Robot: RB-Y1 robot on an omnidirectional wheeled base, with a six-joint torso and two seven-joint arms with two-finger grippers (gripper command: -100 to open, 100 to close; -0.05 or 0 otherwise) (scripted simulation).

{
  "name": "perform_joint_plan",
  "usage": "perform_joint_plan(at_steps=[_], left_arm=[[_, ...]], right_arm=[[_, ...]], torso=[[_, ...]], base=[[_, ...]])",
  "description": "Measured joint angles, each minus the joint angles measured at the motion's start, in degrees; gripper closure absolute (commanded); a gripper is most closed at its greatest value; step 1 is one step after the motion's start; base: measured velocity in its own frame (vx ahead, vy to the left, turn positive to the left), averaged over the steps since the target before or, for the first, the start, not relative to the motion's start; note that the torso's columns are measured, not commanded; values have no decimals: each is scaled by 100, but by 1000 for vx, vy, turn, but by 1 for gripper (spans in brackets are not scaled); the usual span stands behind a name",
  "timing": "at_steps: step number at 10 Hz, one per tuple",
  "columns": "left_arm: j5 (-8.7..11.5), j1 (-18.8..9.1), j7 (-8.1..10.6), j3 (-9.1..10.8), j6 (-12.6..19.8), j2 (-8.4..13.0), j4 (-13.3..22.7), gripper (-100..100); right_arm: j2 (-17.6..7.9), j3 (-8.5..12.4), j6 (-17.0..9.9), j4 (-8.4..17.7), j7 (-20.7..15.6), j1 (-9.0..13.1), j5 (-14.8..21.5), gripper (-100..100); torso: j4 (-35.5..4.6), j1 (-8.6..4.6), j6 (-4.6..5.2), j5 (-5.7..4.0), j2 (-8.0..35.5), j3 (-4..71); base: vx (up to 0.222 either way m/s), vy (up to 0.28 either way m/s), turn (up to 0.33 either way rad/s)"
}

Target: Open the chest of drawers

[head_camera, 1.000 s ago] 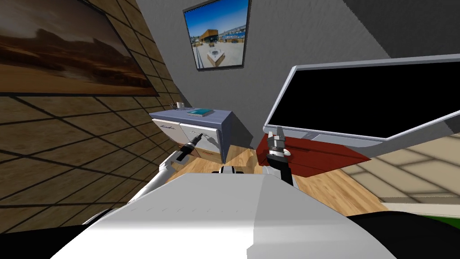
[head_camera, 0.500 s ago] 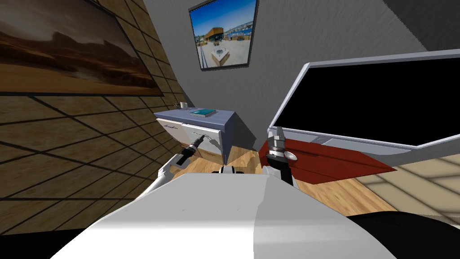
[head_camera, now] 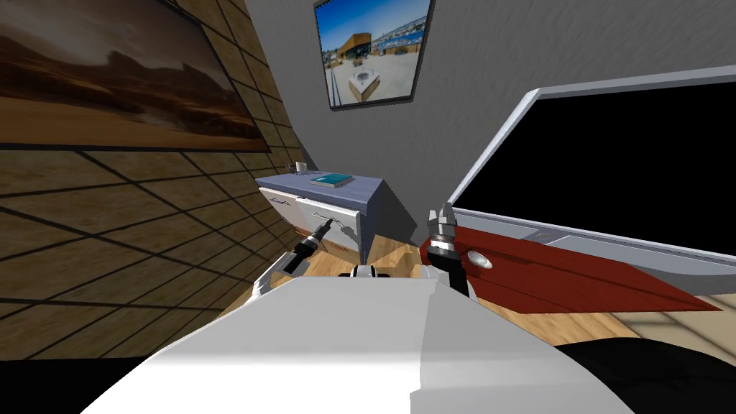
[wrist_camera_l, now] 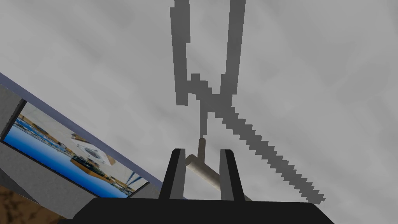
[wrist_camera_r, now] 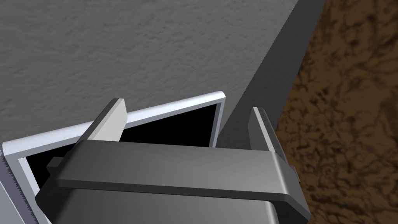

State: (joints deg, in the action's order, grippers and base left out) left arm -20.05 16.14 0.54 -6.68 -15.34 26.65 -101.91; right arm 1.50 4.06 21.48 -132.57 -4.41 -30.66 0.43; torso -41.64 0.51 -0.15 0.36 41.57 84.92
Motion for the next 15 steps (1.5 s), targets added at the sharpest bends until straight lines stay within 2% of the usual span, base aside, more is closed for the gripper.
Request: perform_joint_plan(at_steps=[1,2,4,6,7,9,11,13,15], left_arm=[[33,144,-75,-133,134,-72,-247,100],[32,305,-128,-180,199,-118,-483,100],[148,576,-307,-464,415,-249,-890,100],[170,846,-337,-503,475,-251,-1250,100],[172,851,-335,-507,469,-251,-1272,100],[-23,533,-95,-382,295,-222,-979,100],[-59,357,-54,-357,249,-235,-721,100],[-267,-4,164,-251,32,-242,-338,100],[-294,-200,212,-220,-26,-232,-53,100]], right_arm=[[0,0,0,0,0,1,0,0],[0,-1,0,0,0,2,0,0],[0,-1,0,0,0,1,0,0],[1,-1,0,0,0,2,0,0],[1,-1,0,0,0,3,0,0],[1,-2,-1,1,0,4,0,0],[1,-1,-1,1,0,3,0,0],[1,-2,-1,1,0,4,0,0],[1,-2,0,0,0,3,0,0]], torso=[[-3,1,4,-1,1,0],[-13,-16,13,-7,24,-12],[-20,-9,3,-12,17,-7],[-56,-33,6,-29,68,-34],[-62,-40,8,-33,76,-41],[-78,-59,14,-40,110,-59],[-56,-56,21,-35,58,-28],[-69,-58,16,-40,80,-41],[-46,-51,18,-33,42,-19]], base=[[63,33,8],[117,66,214],[83,31,66],[5,0,-7],[-95,-44,38],[-104,-32,26],[-65,-3,20],[-85,-23,14],[-54,-26,18]])
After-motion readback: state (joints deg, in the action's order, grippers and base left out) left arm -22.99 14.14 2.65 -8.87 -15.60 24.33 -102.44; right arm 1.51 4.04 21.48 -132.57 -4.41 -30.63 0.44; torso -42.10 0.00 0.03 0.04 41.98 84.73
